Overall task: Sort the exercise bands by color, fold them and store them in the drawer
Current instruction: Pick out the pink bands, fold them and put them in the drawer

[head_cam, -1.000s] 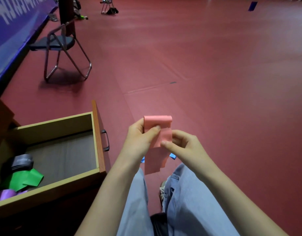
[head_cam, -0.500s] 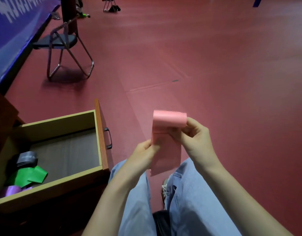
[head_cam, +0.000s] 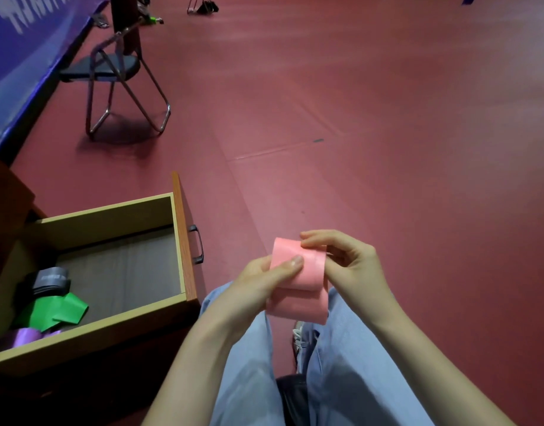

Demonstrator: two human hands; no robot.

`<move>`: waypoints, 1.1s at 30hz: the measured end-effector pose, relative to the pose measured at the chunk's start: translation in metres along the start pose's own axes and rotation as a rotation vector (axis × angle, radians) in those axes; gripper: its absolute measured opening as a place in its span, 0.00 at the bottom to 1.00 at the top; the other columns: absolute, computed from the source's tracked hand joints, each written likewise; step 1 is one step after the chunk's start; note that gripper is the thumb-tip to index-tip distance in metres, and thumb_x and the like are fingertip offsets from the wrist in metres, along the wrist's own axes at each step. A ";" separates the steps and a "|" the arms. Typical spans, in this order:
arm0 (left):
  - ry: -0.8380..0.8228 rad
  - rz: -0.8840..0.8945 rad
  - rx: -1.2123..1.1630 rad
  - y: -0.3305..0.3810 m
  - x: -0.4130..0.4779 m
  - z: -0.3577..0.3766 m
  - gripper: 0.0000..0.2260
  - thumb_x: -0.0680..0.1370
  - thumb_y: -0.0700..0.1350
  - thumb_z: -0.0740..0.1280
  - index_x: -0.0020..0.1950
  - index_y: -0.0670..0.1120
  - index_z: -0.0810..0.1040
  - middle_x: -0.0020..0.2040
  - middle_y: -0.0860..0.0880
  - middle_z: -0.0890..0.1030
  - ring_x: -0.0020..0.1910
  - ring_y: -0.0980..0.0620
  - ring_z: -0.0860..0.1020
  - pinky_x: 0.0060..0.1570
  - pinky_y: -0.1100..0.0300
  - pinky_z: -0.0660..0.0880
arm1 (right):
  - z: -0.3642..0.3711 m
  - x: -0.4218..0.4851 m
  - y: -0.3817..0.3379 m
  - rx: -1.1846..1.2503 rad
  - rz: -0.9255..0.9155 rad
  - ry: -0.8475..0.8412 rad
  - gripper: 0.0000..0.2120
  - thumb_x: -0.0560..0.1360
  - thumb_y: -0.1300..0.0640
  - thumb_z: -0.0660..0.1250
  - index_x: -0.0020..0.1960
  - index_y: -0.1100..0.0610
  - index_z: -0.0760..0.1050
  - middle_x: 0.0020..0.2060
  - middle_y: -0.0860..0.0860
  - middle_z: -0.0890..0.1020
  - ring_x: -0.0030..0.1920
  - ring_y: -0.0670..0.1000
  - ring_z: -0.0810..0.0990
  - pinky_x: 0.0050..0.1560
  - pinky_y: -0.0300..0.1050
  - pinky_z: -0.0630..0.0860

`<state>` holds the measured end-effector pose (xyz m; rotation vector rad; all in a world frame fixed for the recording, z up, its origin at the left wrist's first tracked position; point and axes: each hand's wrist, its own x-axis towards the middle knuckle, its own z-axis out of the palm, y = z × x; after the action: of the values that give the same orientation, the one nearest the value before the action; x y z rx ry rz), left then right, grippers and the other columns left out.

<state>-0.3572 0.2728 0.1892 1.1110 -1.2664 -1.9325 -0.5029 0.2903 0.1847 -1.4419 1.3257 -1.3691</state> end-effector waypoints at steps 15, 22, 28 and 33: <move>0.242 0.274 0.073 0.001 0.007 0.003 0.04 0.76 0.41 0.63 0.47 0.47 0.77 0.41 0.50 0.82 0.38 0.59 0.80 0.42 0.66 0.76 | 0.004 -0.009 -0.011 0.161 0.334 -0.125 0.10 0.71 0.62 0.68 0.48 0.49 0.78 0.42 0.51 0.81 0.40 0.44 0.80 0.40 0.43 0.78; 0.199 0.196 -0.100 -0.001 0.006 0.001 0.18 0.75 0.47 0.65 0.64 0.44 0.70 0.60 0.41 0.79 0.59 0.44 0.78 0.61 0.47 0.73 | 0.007 -0.007 -0.010 0.239 0.281 -0.064 0.11 0.71 0.67 0.67 0.46 0.52 0.77 0.41 0.49 0.81 0.36 0.42 0.78 0.33 0.34 0.75; 0.110 0.109 -0.108 -0.020 0.000 -0.001 0.19 0.74 0.52 0.65 0.64 0.50 0.72 0.61 0.48 0.79 0.60 0.49 0.77 0.62 0.50 0.72 | 0.009 -0.003 -0.010 0.263 0.206 0.083 0.12 0.71 0.67 0.67 0.47 0.50 0.76 0.40 0.47 0.81 0.36 0.44 0.78 0.35 0.39 0.76; 0.105 0.134 0.002 -0.029 -0.004 0.001 0.08 0.78 0.43 0.61 0.52 0.45 0.78 0.40 0.53 0.84 0.39 0.58 0.81 0.41 0.66 0.77 | 0.010 0.000 -0.007 0.251 0.162 0.079 0.12 0.72 0.67 0.66 0.48 0.51 0.75 0.41 0.48 0.80 0.35 0.39 0.77 0.36 0.33 0.75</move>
<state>-0.3564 0.2878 0.1640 1.0848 -1.2533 -1.7520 -0.4920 0.2907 0.1896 -1.1001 1.2408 -1.4385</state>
